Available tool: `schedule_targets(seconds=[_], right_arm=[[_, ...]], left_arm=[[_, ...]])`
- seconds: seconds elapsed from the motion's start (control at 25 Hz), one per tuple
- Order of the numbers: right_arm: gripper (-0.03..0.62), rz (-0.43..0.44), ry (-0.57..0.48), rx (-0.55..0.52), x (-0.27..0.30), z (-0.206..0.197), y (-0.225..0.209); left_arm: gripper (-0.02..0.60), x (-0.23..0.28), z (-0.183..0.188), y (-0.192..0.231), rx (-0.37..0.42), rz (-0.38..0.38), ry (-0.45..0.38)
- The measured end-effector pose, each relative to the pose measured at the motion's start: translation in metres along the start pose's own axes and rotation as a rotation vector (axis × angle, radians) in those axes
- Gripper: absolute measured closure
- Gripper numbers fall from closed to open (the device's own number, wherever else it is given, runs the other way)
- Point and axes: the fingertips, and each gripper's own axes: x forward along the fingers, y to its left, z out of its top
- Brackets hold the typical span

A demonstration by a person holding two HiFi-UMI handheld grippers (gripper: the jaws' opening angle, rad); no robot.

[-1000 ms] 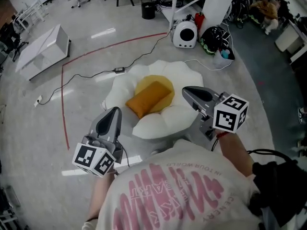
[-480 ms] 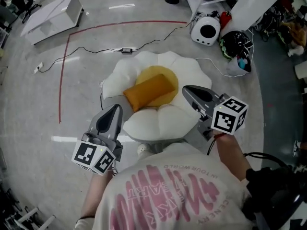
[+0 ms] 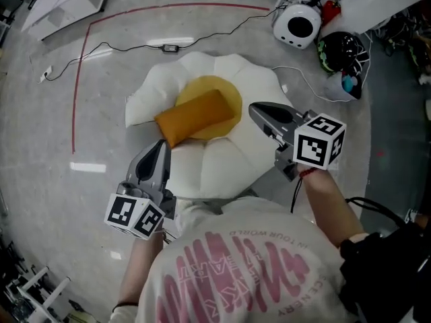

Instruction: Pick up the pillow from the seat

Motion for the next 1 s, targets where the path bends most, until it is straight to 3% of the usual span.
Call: schedule_targets(seconds=[0.24, 0.44, 1.0], right_arm=[[0.589, 0.018, 0.067, 0.083, 0.011, -0.017, -0.054], [0.589, -0.009, 0.106, 0.141, 0.042, -0.04, -0.089], [0.589, -0.097, 0.229, 0.324, 0.14, -0.161, -0.201]], left_arm=[[0.568, 0.021, -0.022, 0.023, -0.045, 0.143, 0.023], [0.568, 0.013, -0.057, 0.049, -0.126, 0.179, 0.055], [0.568, 0.043, -0.205, 0.21, -0.258, 0.439, 0.246]])
